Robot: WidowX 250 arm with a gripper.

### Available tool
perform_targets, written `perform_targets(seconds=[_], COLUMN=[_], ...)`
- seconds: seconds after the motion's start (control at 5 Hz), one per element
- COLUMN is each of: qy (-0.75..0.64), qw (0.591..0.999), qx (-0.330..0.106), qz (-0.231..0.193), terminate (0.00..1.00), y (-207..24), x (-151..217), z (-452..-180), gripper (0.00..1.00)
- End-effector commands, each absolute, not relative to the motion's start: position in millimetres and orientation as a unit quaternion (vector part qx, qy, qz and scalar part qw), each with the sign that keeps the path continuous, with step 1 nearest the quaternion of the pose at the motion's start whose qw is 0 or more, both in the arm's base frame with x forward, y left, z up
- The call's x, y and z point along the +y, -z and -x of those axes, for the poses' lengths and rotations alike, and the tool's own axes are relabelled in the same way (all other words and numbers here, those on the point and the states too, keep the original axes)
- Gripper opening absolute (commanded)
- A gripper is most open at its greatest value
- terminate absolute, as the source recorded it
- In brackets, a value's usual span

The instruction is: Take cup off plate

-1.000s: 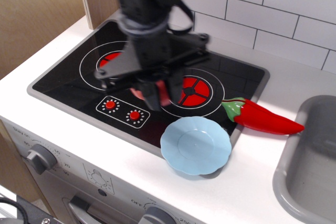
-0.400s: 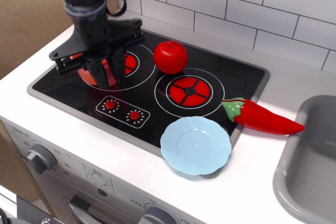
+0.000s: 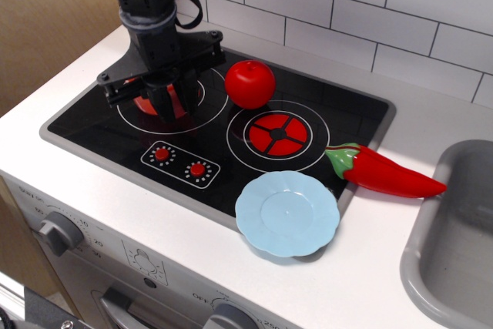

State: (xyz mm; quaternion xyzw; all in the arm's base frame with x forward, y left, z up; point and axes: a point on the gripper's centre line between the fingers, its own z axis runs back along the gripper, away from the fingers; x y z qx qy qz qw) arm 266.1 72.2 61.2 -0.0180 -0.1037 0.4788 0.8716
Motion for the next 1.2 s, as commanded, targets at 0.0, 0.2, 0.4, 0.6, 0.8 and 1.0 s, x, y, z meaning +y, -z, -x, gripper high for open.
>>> perform_targets(seconds=[0.0, 0.2, 0.4, 0.6, 0.8, 1.0], qy=[-0.488, -0.488, -0.489, -0.491, -0.477, -0.472], qw=[0.864, 0.866, 0.865, 0.862, 0.868, 0.865], qx=[-0.122, -0.109, -0.111, -0.121, -0.126, -0.155], qz=[0.019, 0.012, 0.019, 0.037, 0.054, 0.073], terminate=[0.00, 0.00, 0.00, 0.00, 0.00, 0.00], y=[-72.4, -74.8, -88.7, -118.3, -144.6, -163.7], x=[78.0, 74.5, 69.3, 62.9, 56.2, 56.8], z=[-272.2, -268.5, -265.0, -261.6, -259.3, -255.2], gripper=[1.00, 1.00, 1.00, 1.00, 1.00, 1.00])
